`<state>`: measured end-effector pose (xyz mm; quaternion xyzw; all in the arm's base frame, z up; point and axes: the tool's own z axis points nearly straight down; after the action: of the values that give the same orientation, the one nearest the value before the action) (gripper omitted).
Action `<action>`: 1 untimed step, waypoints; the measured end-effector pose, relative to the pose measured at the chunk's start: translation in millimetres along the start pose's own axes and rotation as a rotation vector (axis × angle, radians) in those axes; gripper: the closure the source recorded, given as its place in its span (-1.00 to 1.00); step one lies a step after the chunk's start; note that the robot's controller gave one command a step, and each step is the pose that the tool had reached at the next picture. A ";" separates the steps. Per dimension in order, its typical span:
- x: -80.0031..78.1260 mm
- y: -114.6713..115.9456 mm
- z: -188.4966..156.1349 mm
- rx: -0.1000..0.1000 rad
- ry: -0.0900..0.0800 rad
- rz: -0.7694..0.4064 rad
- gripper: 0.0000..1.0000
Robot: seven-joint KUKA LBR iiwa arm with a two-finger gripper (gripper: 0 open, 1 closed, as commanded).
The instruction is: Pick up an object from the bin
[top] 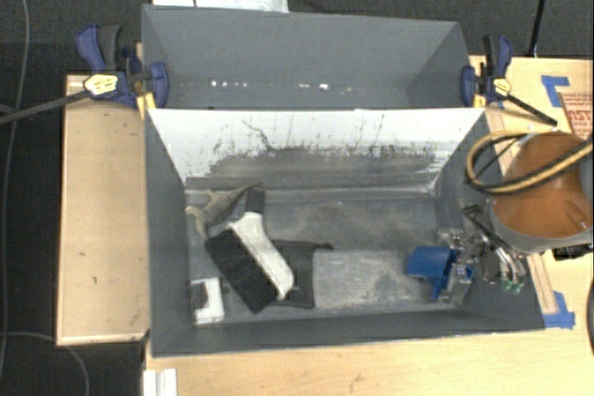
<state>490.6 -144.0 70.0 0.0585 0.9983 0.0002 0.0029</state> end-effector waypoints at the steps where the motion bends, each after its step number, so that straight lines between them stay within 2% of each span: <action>1: 0.0 0.0 -0.4 0.000 0.000 -0.001 1.00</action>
Offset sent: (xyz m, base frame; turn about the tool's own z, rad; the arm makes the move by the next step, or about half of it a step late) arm -0.0002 -0.0001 0.0668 0.0000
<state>490.6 -144.0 70.4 0.0582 0.9983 0.0001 0.0031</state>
